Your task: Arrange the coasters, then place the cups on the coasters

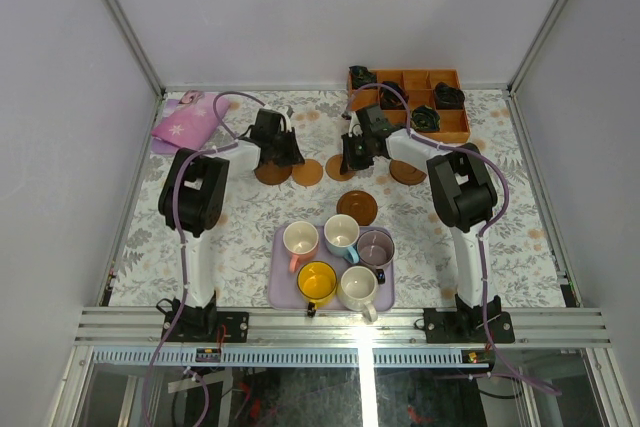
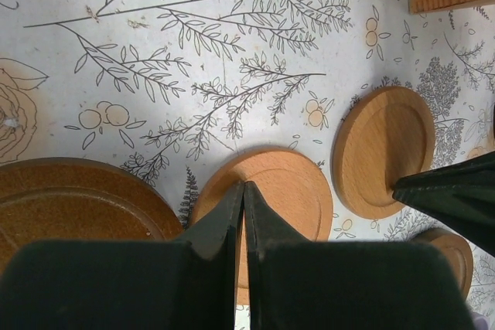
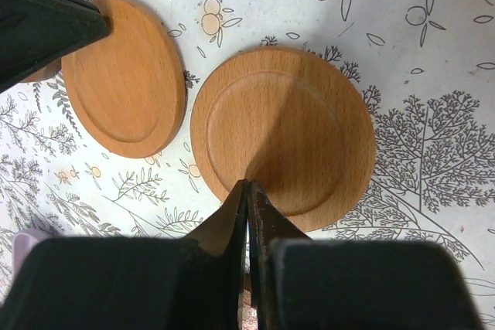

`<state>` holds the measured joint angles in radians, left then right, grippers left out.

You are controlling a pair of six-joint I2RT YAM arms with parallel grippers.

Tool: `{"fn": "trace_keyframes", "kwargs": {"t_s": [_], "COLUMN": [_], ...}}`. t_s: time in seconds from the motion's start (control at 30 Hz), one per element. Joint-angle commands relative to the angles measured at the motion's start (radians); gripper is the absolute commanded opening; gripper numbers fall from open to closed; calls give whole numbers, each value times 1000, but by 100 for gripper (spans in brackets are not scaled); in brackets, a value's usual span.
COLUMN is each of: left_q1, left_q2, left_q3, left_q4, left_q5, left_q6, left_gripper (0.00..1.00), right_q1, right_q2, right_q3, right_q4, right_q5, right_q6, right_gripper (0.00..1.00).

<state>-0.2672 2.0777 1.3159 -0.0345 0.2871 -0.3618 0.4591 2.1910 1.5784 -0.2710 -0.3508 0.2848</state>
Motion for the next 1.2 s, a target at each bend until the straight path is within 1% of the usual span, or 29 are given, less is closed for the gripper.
{"fn": "trace_keyframes", "kwargs": {"t_s": [0.0, 0.27, 0.5, 0.73, 0.8, 1.0, 1.17], "left_q1": [13, 12, 13, 13, 13, 13, 13], "left_q2": [55, 86, 85, 35, 15, -45, -109], "left_q3": [5, 41, 40, 4, -4, -18, -16], "left_q4": [-31, -32, -33, -31, -38, -60, -64], "left_q5": [-56, -10, 7, 17, 17, 8, 19], "left_q6": [25, 22, 19, 30, 36, 58, 65], "left_gripper": [0, 0, 0, 0, 0, 0, 0], "right_q1": [32, 50, 61, 61, 61, 61, 62], "right_q2": [6, 29, 39, 28, 27, 19, -34], "right_q3": [-16, 27, 41, 68, 102, 169, 134], "right_q4": [-88, -103, -107, -112, -115, -132, -132], "right_q5": [13, 7, 14, 74, 85, 106, 136], "right_q6": [-11, -9, -10, -31, -38, -59, -66], "right_gripper": [1, 1, 1, 2, 3, 9, 10]}}
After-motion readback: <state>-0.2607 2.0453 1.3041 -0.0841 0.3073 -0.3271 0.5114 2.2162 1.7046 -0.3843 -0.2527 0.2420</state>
